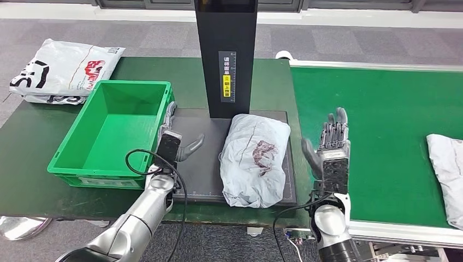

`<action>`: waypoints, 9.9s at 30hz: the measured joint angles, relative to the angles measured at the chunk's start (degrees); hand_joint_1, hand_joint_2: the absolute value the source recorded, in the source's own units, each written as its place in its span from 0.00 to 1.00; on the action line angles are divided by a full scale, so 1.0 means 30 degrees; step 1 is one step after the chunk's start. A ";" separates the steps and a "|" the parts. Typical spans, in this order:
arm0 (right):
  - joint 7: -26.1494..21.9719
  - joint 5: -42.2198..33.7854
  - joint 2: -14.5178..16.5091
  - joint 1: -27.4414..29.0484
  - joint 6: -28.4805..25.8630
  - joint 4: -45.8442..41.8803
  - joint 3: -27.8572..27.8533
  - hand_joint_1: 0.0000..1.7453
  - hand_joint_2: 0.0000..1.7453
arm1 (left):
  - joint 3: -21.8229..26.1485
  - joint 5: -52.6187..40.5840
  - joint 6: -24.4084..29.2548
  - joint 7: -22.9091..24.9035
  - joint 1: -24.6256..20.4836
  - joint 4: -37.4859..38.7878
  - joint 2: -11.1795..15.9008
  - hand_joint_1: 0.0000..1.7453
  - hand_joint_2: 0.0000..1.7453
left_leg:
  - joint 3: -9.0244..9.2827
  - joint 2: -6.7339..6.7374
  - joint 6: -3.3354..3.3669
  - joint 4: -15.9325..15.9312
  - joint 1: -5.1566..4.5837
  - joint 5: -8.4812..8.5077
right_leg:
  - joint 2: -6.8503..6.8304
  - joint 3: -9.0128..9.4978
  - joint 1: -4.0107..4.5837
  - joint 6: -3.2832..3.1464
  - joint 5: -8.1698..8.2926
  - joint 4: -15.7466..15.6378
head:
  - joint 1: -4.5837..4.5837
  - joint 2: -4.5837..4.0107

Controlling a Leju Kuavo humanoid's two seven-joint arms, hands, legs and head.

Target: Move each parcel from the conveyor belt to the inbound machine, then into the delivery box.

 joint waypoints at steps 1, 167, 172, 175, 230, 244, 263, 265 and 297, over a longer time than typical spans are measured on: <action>0.0038 -0.0962 0.0060 -0.0022 0.0507 -0.0015 -0.0274 0.00 1.00 | 0.0000 0.0108 -0.0120 -0.0053 0.0053 -0.0068 -0.0009 0.00 1.00 | -0.0001 -0.0001 0.0000 0.0000 0.0000 0.0000 | -0.0001 0.0000 0.0000 0.0000 0.0000 0.0001 | 0.0000 0.0000; -0.0572 -0.4801 0.0281 -0.2206 0.1977 0.5328 -0.6746 0.00 1.00 | 0.8341 0.0760 0.0657 -0.0408 -0.4201 0.0590 0.1735 0.00 1.00 | 0.0021 0.0115 -0.0090 -0.0016 0.0039 -0.0003 | 0.0140 -0.0055 0.0037 -0.0110 0.0035 0.0016 | 0.0000 0.0000; -0.0579 -0.4819 0.0281 -0.2189 0.1972 0.5342 -0.6746 0.00 1.00 | 0.8320 0.0844 0.0537 -0.0388 -0.4172 0.0593 0.1716 0.00 1.00 | 0.0021 0.0114 -0.0090 -0.0016 0.0039 -0.0003 | 0.0140 -0.0055 0.0037 -0.0109 0.0035 0.0016 | 0.0000 0.0000; -0.0612 -0.4859 0.0281 -0.2136 0.1954 0.5395 -0.6739 0.00 1.00 | 0.8145 0.1067 0.0218 -0.0372 -0.4051 0.0615 0.1598 0.00 1.00 | 0.0020 0.0111 -0.0089 -0.0016 0.0039 -0.0004 | 0.0139 -0.0055 0.0037 -0.0110 0.0034 0.0015 | 0.0000 0.0000; 1.7745 2.4980 -0.4014 -0.4523 0.1441 1.8924 -1.2756 0.00 1.00 | -0.2300 0.0660 -0.8299 0.1843 -0.1857 0.3530 -0.1610 0.00 1.00 | 0.0044 0.0158 -0.0047 -0.0010 0.0013 -0.0043 | 0.0149 -0.0027 0.0033 -0.0092 0.0028 -0.0017 | 0.0002 0.0000; 1.5210 2.4339 -0.4174 -0.5098 0.5485 1.9709 -1.3631 1.00 1.00 | -0.2463 0.0474 -0.8891 0.1632 -0.2572 0.4163 -0.1896 0.00 1.00 | 0.0355 0.0226 0.0029 -0.0006 0.0105 -0.0107 | 0.0221 0.0385 0.0094 0.0009 0.0039 -0.0168 | 0.0002 0.0000; 1.0646 2.2070 -0.2705 -0.5107 -0.2112 1.8049 -1.3645 1.00 1.00 | -0.2463 0.0671 -0.8031 0.1903 -0.1886 0.2930 -0.0923 0.00 1.00 | 0.0227 0.0175 0.0040 -0.0005 0.0071 -0.0072 | 0.0167 0.0244 0.0063 0.0011 0.0055 -0.0130 | 0.0000 0.0000; 1.0666 2.1771 -0.2458 -0.5094 -0.2097 1.7455 -1.3607 1.00 1.00 | -0.2463 0.0667 -0.7996 0.1963 -0.1732 0.2711 -0.0838 0.00 1.00 | 0.0190 0.0085 0.0041 -0.0006 0.0070 -0.0045 | 0.0080 0.0238 0.0063 0.0011 0.0052 -0.0125 | 0.0002 0.0000; 0.3737 1.1722 -0.0546 -0.2265 -0.5069 0.7753 -1.1246 1.00 1.00 | -0.2404 0.0421 -0.6052 0.1870 -0.1378 0.2062 -0.0348 0.00 1.00 | 0.0051 0.0005 0.0030 -0.0017 0.0058 -0.0047 | 0.0006 0.0119 0.0057 -0.0002 0.0015 -0.0112 | 0.0002 0.0000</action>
